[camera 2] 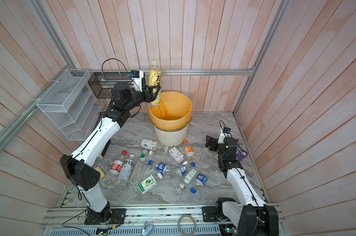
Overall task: Throw the plastic bottles in the bin
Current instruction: 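Lift the yellow bottle over the bin and open the left gripper, then grasp the orange-capped bottle with the right gripper while the left gripper withdraws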
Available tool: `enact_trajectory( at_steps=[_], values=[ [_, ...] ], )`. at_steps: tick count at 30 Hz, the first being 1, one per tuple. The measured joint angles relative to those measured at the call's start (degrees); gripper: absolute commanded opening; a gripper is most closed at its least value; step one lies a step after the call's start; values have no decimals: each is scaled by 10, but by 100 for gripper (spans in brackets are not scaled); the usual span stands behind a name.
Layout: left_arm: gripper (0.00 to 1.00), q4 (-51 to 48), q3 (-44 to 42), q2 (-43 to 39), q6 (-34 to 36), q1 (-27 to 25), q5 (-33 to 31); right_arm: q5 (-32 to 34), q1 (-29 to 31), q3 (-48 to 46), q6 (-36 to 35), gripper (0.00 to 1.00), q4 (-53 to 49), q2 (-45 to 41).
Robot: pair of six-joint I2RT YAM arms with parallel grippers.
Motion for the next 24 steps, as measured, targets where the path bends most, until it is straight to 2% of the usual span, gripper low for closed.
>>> enact_trajectory(
  at_steps=[1,4,8,17,24],
  values=[
    [100,-23,31,19,-5,-4,-3,0,0,1,0,90,-6,-3],
    [100,-94,92,50,-9,-7,-27,1,0,1,-3,91,-21,-14],
    [100,-125,73,23,1,-7,-72,3,0,1,-4,91,-36,-22],
    [100,-40,-192,-202,46,-19,-152,-9,3,6,-6,90,-49,-14],
    [100,10,-423,-330,49,6,-215,-14,78,39,-25,84,-72,49]
  ],
)
